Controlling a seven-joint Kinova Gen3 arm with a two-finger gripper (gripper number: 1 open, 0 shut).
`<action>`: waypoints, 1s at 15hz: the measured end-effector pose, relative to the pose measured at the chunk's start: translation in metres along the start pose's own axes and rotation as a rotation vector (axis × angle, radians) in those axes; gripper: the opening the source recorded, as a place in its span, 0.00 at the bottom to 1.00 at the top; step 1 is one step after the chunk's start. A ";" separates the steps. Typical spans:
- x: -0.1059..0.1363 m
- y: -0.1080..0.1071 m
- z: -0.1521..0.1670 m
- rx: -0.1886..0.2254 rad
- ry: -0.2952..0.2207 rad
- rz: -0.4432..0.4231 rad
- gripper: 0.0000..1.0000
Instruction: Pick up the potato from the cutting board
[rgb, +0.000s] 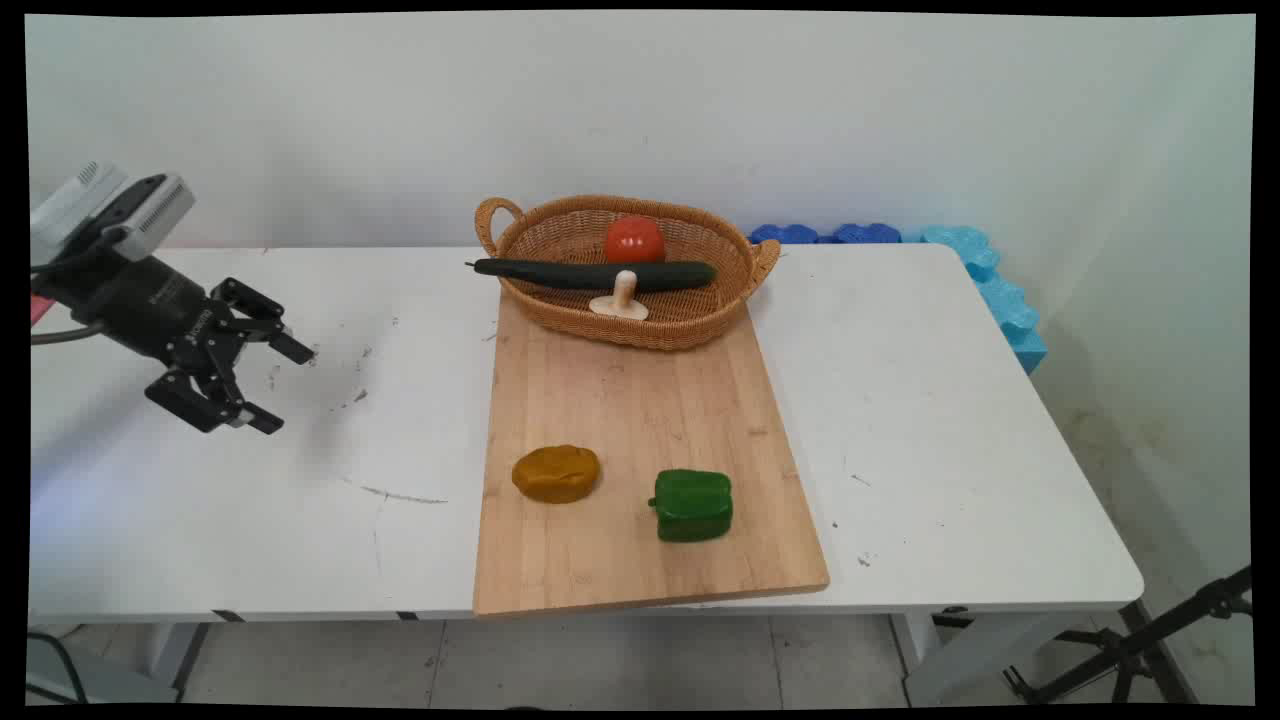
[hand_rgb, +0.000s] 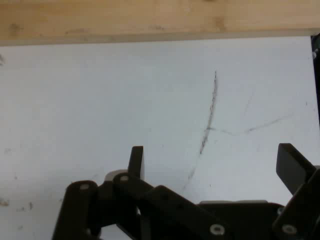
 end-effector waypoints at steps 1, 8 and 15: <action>0.003 0.000 0.002 -0.001 0.001 0.000 1.00; 0.045 0.008 0.029 -0.023 0.024 -0.019 1.00; 0.103 0.024 0.088 -0.048 0.047 -0.051 1.00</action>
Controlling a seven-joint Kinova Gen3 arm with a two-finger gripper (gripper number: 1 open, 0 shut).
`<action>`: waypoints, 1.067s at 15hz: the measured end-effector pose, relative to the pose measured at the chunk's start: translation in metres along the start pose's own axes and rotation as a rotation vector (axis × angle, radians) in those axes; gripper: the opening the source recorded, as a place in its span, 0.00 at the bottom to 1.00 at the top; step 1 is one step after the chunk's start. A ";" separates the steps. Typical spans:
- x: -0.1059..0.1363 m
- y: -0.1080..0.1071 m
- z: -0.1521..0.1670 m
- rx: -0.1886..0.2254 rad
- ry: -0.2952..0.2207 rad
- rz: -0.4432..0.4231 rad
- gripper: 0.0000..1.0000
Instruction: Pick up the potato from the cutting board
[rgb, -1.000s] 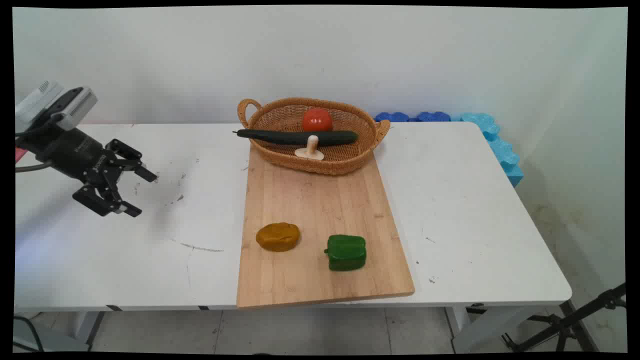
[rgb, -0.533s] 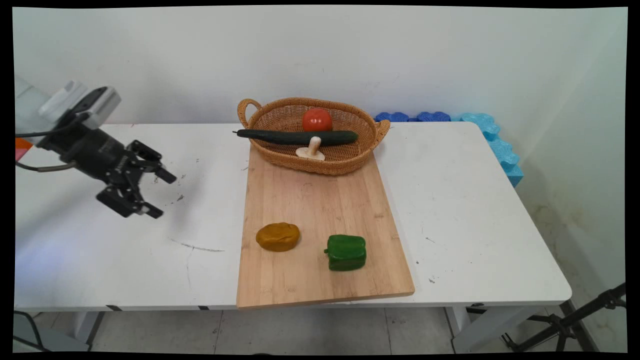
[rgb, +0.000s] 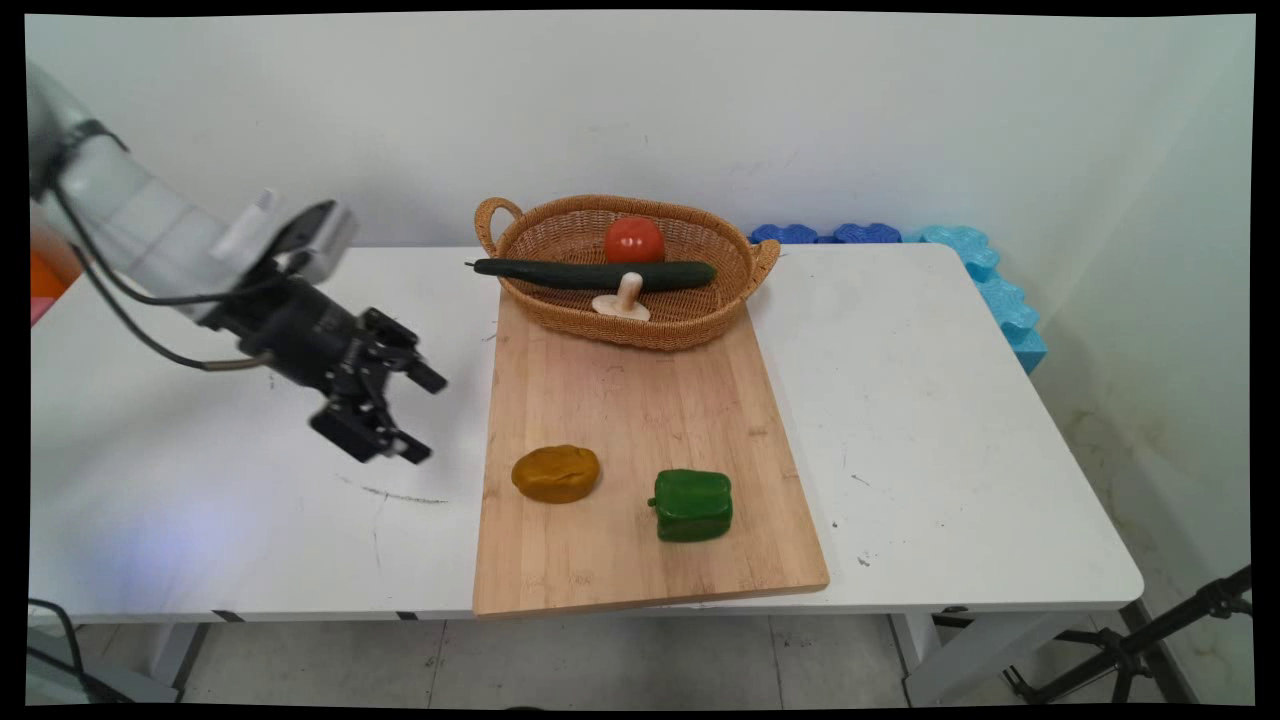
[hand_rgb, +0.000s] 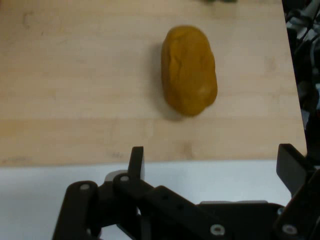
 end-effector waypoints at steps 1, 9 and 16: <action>0.007 0.002 0.010 -0.003 0.002 -0.003 1.00; 0.034 0.004 0.075 -0.007 -0.005 -0.009 1.00; 0.042 0.002 0.113 0.000 -0.009 0.008 1.00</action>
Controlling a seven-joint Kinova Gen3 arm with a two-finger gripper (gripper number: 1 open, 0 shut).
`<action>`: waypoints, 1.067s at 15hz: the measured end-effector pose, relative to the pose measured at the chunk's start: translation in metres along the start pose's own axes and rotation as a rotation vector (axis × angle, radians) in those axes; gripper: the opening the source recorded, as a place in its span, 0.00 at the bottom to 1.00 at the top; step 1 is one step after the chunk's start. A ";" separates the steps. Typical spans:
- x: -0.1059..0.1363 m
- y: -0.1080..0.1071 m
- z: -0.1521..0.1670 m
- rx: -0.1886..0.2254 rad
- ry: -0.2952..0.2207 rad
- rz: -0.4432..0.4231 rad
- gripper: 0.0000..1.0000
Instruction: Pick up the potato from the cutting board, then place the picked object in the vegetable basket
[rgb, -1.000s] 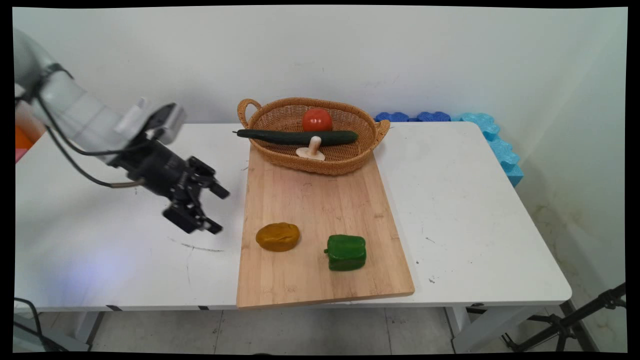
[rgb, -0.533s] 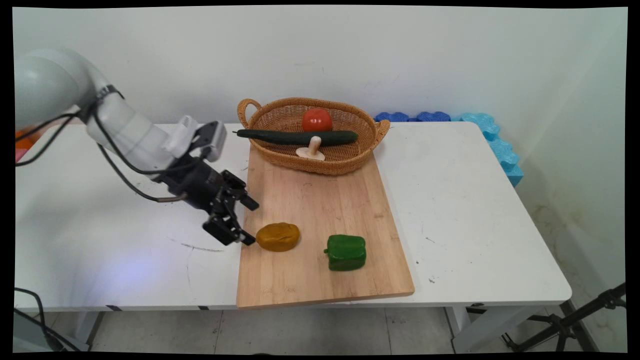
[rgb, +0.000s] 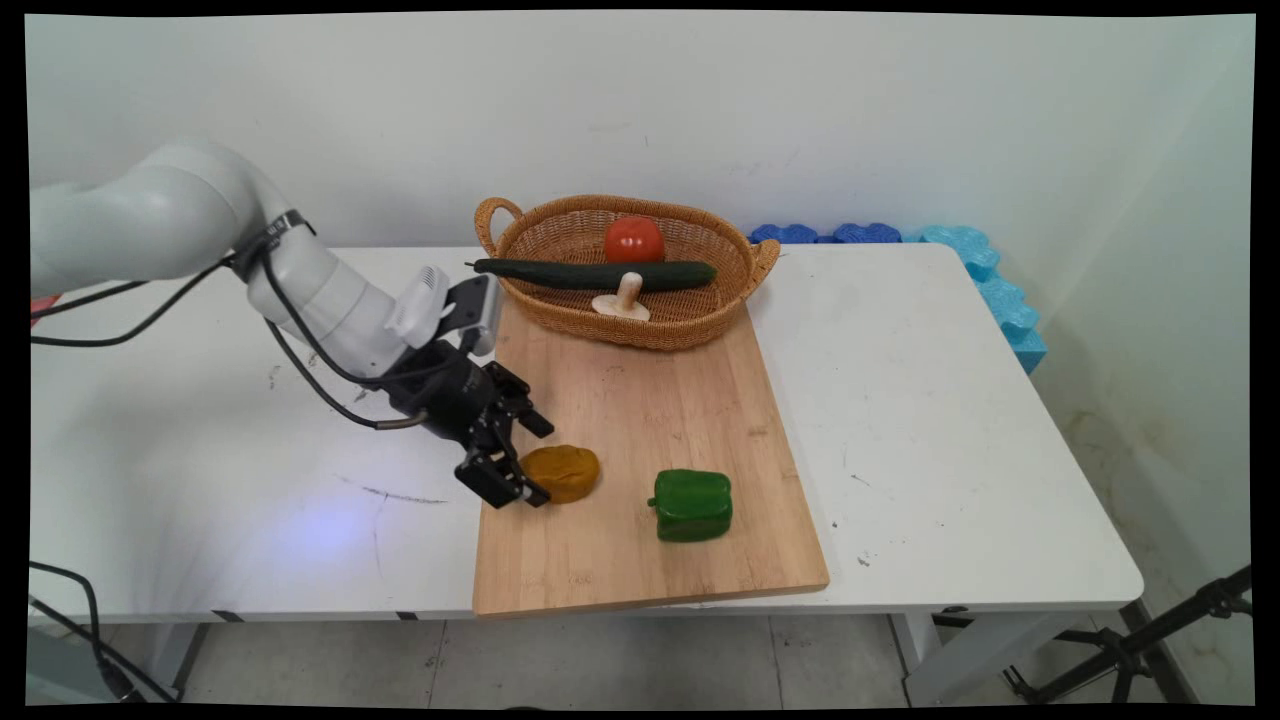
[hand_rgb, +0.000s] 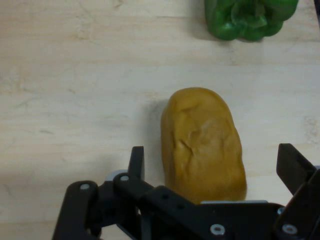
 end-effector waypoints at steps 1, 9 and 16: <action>0.001 0.000 0.004 0.002 -0.001 0.002 1.00; 0.003 0.001 0.020 -0.006 -0.011 0.050 0.00; 0.012 0.000 0.011 -0.009 0.008 0.126 0.00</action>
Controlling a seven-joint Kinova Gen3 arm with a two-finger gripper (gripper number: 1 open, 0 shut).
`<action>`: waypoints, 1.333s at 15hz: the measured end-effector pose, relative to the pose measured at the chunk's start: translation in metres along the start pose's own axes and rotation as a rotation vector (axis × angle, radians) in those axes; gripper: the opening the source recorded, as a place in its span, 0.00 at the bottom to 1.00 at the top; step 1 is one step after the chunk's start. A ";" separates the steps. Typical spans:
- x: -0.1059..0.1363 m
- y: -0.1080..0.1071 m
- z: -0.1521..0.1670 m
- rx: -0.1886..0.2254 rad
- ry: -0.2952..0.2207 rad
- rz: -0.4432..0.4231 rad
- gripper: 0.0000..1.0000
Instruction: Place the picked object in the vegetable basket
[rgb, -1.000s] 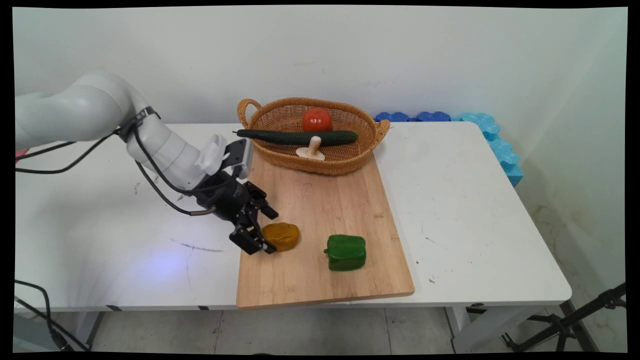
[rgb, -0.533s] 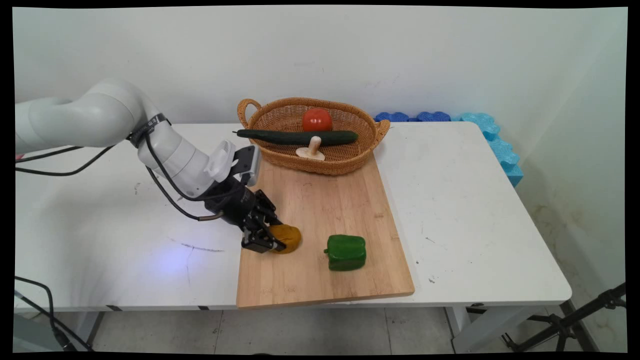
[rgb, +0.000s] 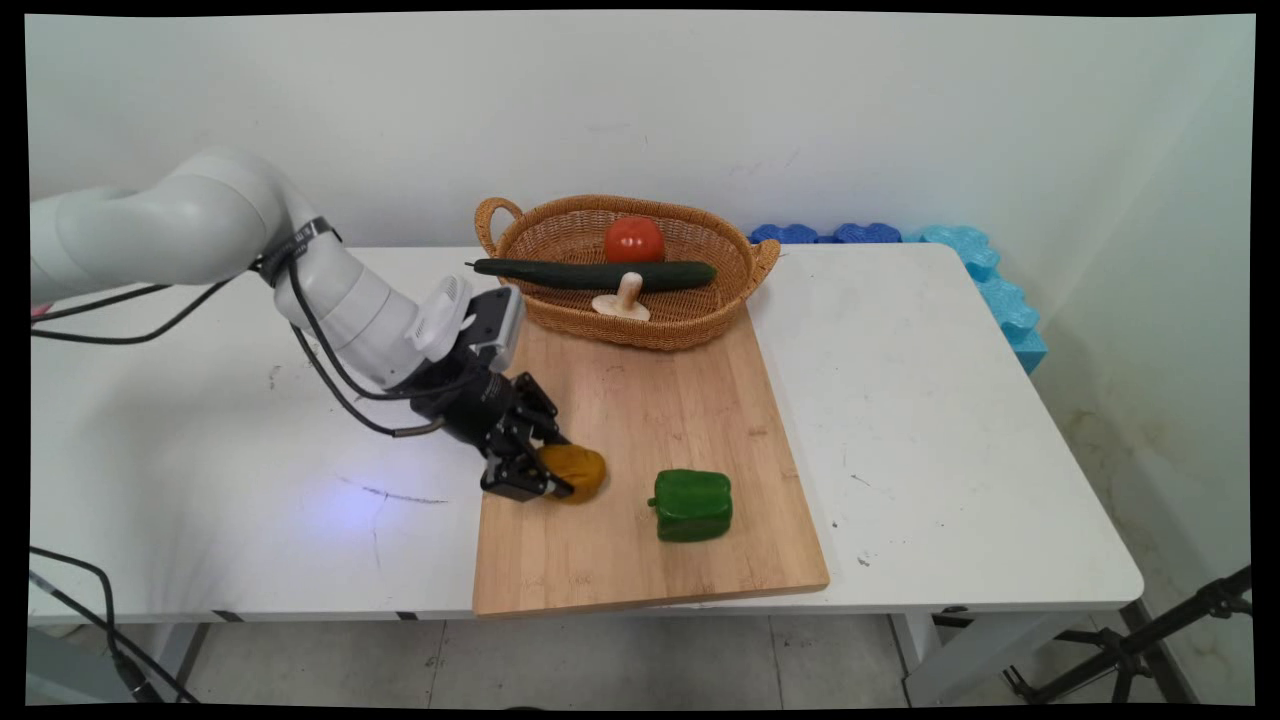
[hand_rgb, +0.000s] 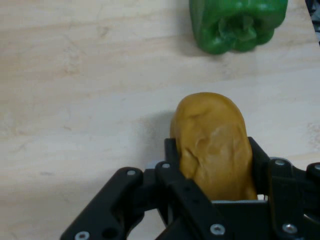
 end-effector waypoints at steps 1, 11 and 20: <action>0.004 -0.002 -0.003 0.005 0.008 0.007 0.00; 0.059 -0.050 -0.038 0.130 0.097 -0.049 0.00; 0.099 -0.121 -0.028 0.276 0.154 -0.102 0.00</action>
